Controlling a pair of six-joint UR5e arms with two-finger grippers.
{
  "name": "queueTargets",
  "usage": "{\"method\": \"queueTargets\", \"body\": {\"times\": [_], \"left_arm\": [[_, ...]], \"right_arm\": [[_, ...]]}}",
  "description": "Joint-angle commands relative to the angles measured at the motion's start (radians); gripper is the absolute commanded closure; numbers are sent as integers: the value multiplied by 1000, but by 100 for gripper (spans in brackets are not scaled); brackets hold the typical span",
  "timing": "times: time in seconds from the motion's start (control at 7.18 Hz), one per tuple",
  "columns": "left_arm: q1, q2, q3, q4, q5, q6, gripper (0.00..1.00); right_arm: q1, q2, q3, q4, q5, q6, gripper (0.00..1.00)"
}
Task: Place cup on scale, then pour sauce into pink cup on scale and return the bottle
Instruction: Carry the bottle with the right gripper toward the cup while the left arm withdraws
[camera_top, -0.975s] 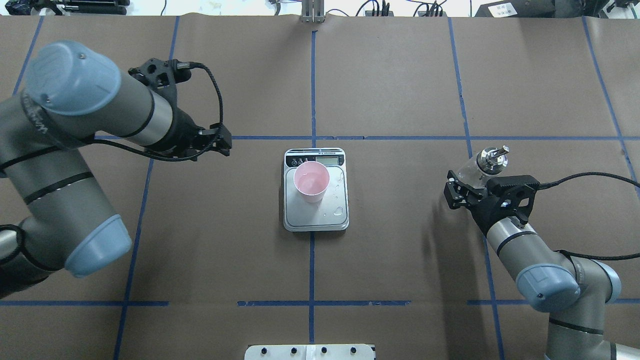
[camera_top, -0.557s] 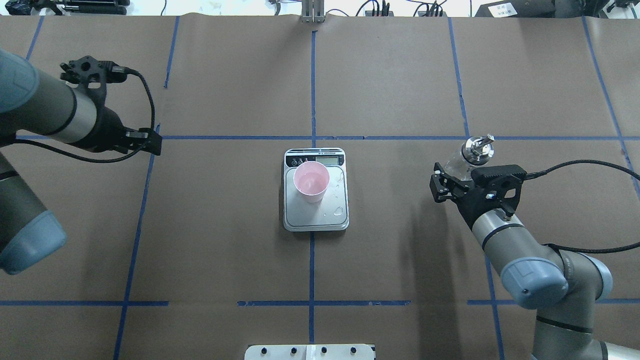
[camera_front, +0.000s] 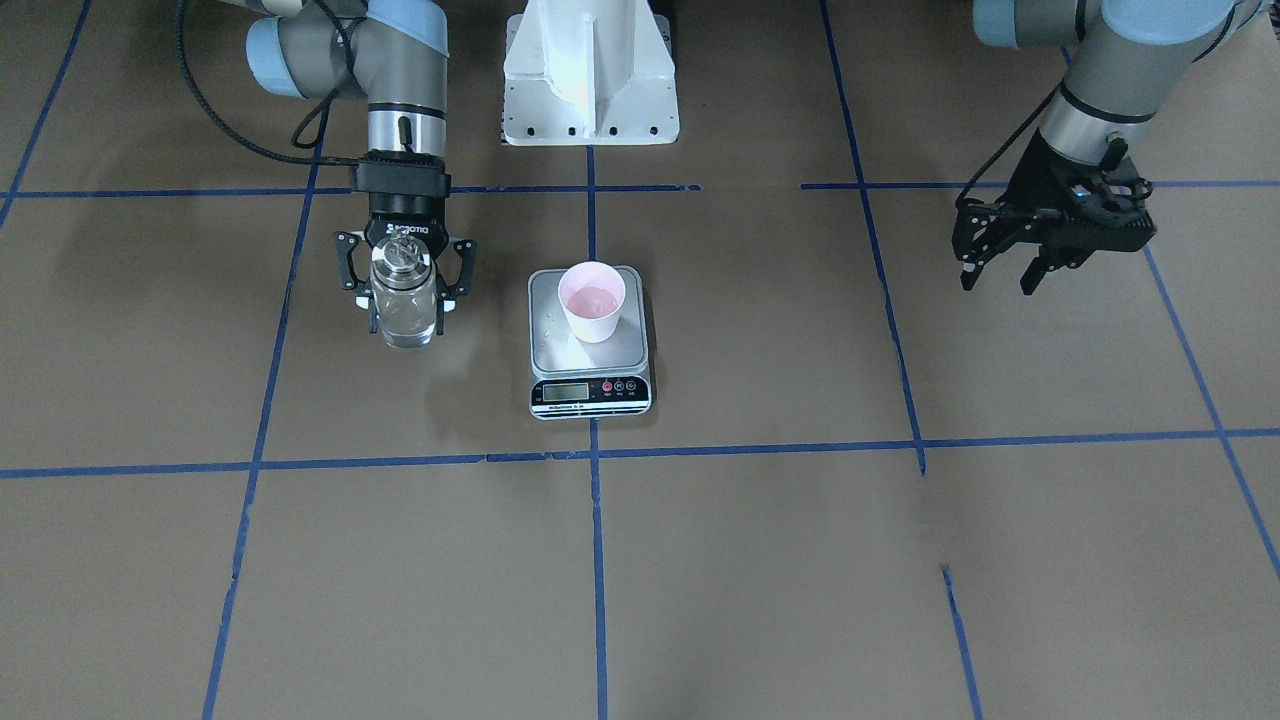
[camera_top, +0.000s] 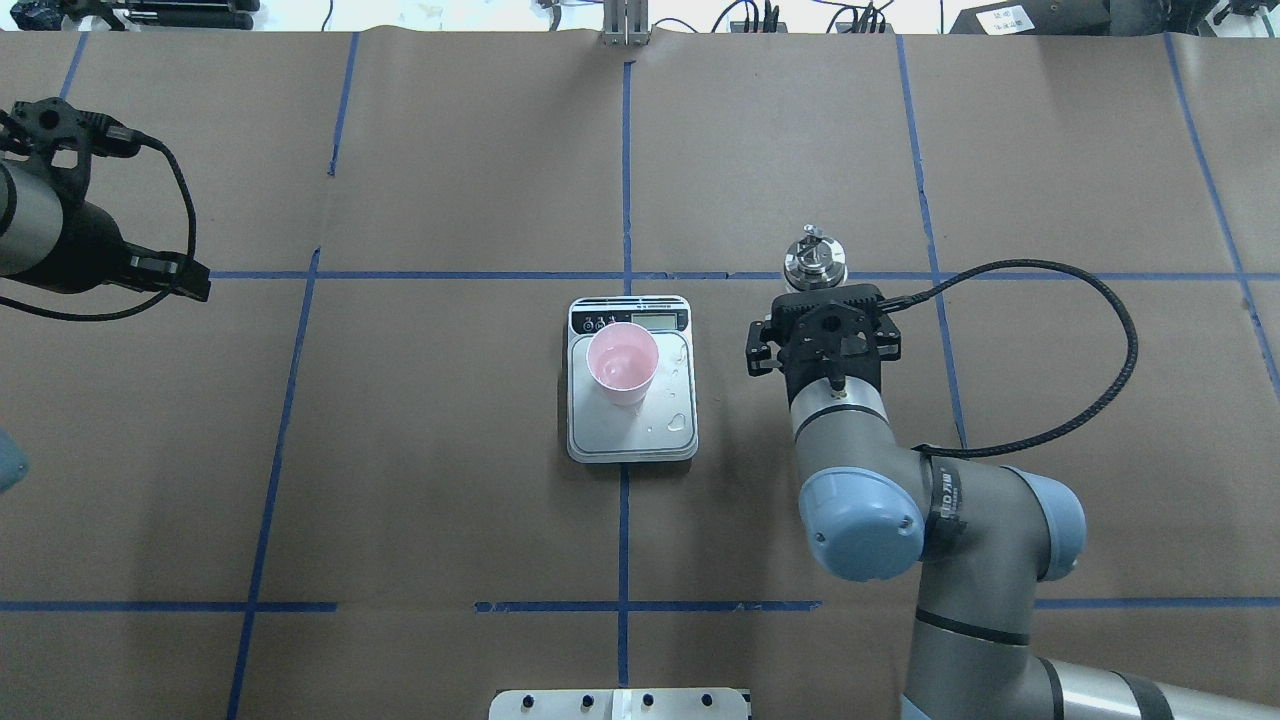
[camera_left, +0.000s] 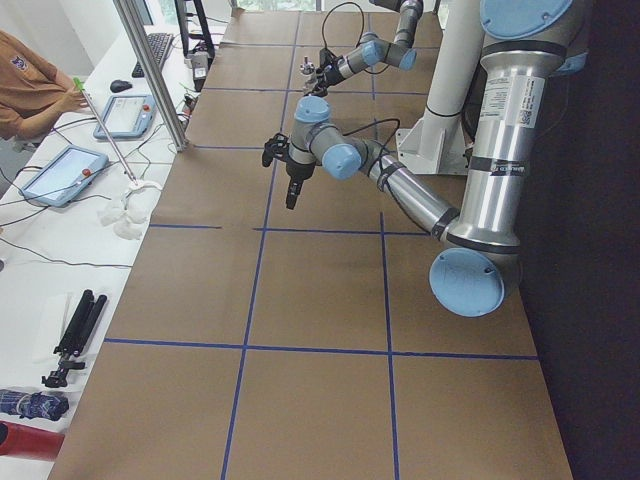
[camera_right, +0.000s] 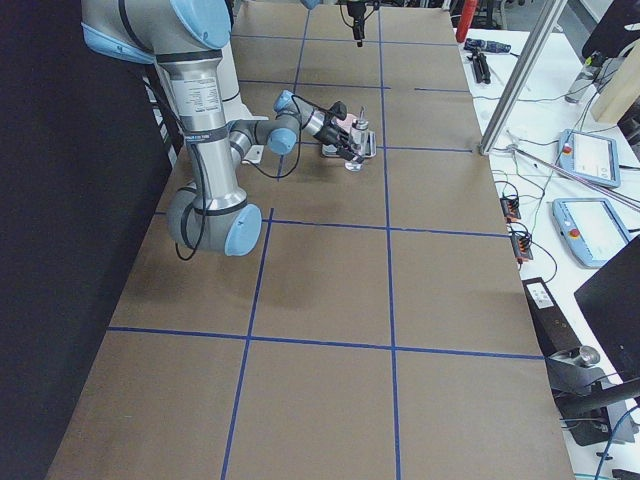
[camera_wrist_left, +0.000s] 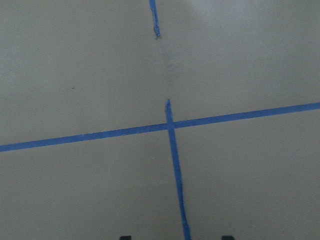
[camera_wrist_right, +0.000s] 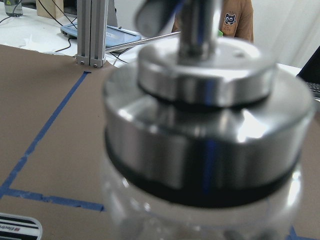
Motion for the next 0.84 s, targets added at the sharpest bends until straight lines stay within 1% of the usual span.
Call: {"method": "queueTargets", "body": {"times": [0.0, 0.14, 0.42, 0.56, 0.7], "left_arm": [[-58, 45, -2, -35, -13, 146, 31], [-87, 48, 5, -46, -15, 202, 31], [-94, 62, 9, -46, -15, 214, 31], [-103, 88, 9, -48, -15, 274, 31], [-124, 90, 7, -48, -15, 291, 31]], "right_arm": [[-7, 142, -4, -271, 5, -12, 100], [-18, 149, -9, -271, 2, -12, 100], [-26, 162, -31, -271, -1, -52, 100], [-30, 161, -75, -275, -4, -63, 100], [-30, 162, -86, -263, -16, -142, 100]]}}
